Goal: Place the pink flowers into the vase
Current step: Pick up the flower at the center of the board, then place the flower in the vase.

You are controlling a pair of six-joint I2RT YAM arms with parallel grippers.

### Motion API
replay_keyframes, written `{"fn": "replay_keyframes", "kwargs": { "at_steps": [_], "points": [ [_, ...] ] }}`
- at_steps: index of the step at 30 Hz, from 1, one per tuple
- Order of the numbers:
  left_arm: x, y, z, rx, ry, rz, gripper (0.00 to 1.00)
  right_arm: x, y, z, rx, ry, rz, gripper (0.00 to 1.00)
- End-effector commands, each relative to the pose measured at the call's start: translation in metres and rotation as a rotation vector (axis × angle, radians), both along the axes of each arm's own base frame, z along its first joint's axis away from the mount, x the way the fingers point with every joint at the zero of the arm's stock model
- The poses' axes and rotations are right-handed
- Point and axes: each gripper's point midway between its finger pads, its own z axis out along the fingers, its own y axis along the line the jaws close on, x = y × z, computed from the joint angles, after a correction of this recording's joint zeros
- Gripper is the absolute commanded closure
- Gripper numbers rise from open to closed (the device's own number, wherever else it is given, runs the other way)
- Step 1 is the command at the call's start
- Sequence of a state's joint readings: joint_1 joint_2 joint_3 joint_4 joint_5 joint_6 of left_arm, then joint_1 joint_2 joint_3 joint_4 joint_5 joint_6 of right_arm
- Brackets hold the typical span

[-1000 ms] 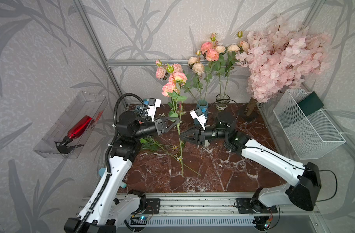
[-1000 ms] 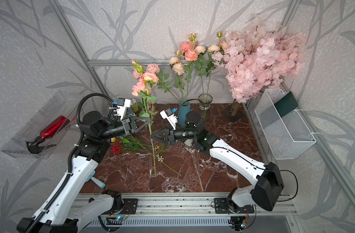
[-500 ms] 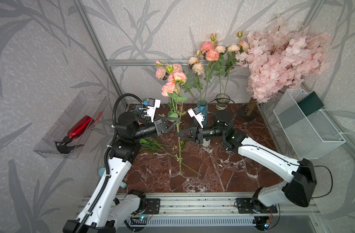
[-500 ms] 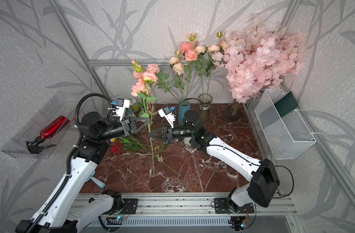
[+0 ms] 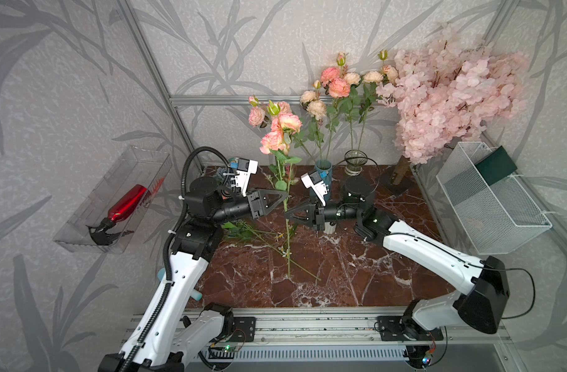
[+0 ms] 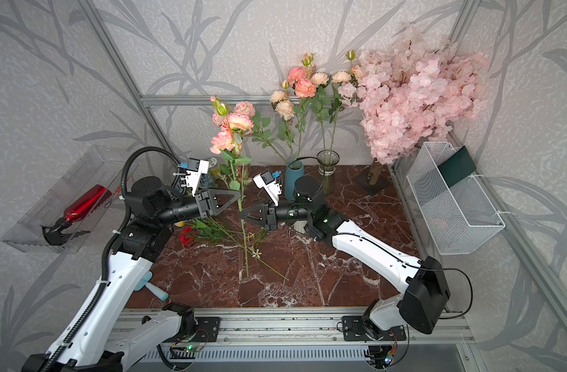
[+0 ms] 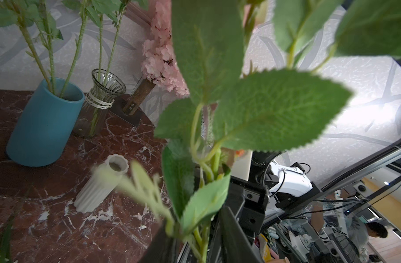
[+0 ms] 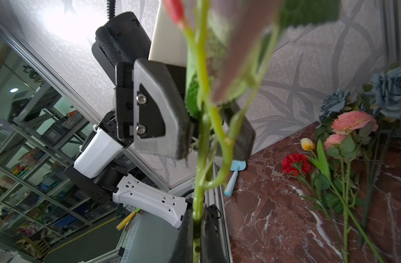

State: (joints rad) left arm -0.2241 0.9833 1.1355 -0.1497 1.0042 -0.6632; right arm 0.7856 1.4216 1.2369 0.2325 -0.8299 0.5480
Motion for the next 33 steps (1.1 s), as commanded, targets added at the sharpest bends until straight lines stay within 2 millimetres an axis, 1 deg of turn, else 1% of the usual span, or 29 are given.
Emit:
{"fn": "replay_keyframes", "kwargs": {
  "at_steps": [1,8,11,14,16,18,19,21,23,25,28,33],
  "points": [
    [-0.004,0.004,0.0,0.053,-0.021,0.034,0.56,-0.002,-0.011,0.013,-0.002,-0.102,-0.057,1.0],
    [0.005,0.02,-0.029,0.201,0.021,0.149,0.55,0.008,-0.014,0.01,-0.04,-0.155,-0.124,1.0],
    [0.012,0.028,-0.046,0.277,0.056,0.2,0.55,0.016,-0.019,0.007,-0.079,-0.195,-0.181,1.0],
    [0.023,0.038,-0.072,0.366,0.123,0.256,0.55,0.022,-0.025,0.005,-0.121,-0.238,-0.236,1.0],
    [0.035,0.047,-0.095,0.437,0.198,0.309,0.55,0.028,-0.03,0.0,-0.155,-0.259,-0.281,1.0],
    [0.041,0.05,-0.109,0.477,0.228,0.327,0.56,0.032,-0.033,-0.002,-0.175,-0.272,-0.309,1.0],
    [0.044,0.053,-0.114,0.488,0.234,0.346,0.56,0.033,-0.034,-0.002,-0.183,-0.279,-0.316,1.0],
    [0.049,0.06,-0.117,0.51,0.23,0.392,0.56,0.034,-0.037,-0.002,-0.19,-0.287,-0.334,1.0],
    [0.055,0.074,-0.12,0.559,0.225,0.473,0.56,0.035,-0.04,-0.003,-0.2,-0.299,-0.356,1.0],
    [0.063,0.093,-0.128,0.635,0.247,0.57,0.56,0.037,-0.045,-0.005,-0.221,-0.317,-0.386,1.0],
    [0.071,0.11,-0.138,0.707,0.27,0.648,0.56,0.038,-0.051,-0.008,-0.247,-0.345,-0.429,1.0],
    [0.079,0.113,-0.146,0.7,0.298,0.672,0.56,0.04,-0.062,-0.012,-0.289,-0.402,-0.518,1.0]
  ]
}}
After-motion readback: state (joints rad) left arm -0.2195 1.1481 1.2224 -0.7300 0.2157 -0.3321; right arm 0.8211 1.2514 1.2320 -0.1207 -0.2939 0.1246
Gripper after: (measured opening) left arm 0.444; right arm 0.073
